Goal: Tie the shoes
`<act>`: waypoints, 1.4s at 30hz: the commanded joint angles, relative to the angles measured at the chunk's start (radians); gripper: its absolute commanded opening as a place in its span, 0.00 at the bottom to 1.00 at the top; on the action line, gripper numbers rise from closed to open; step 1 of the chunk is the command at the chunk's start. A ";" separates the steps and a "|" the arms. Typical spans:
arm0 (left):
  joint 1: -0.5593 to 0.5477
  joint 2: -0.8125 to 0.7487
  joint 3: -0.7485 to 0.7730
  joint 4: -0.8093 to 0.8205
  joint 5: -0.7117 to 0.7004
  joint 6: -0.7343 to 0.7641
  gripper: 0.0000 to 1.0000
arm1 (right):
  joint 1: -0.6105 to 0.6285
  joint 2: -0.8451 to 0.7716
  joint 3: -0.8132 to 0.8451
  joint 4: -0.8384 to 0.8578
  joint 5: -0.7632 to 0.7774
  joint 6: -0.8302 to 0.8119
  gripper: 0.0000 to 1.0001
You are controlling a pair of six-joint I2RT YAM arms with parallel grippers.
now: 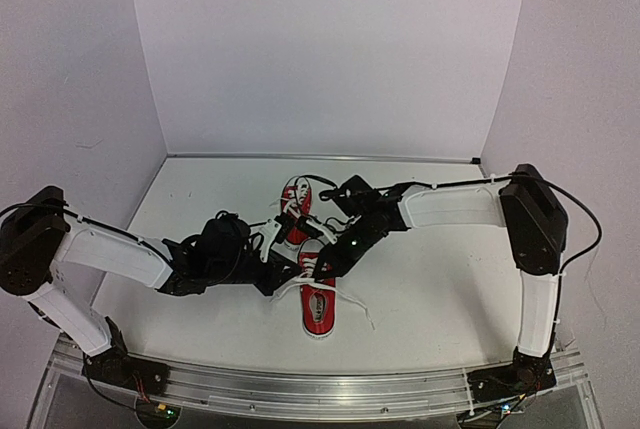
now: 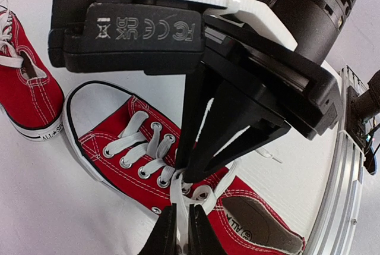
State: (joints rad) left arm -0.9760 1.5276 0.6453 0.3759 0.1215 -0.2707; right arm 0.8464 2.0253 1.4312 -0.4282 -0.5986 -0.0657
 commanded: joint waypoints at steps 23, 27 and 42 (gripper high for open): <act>0.014 -0.003 -0.007 -0.030 -0.035 0.005 0.00 | 0.001 -0.154 -0.051 0.014 0.114 0.042 0.00; 0.014 -0.003 -0.004 -0.058 -0.063 0.008 0.00 | -0.007 -0.178 -0.088 0.035 0.115 0.054 0.00; 0.014 0.002 0.034 -0.093 -0.028 0.137 0.05 | -0.025 -0.206 -0.193 0.228 0.008 0.191 0.00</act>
State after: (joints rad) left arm -0.9657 1.5608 0.6414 0.2844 0.0748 -0.2262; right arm 0.8269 1.8595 1.2588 -0.2729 -0.5446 0.0843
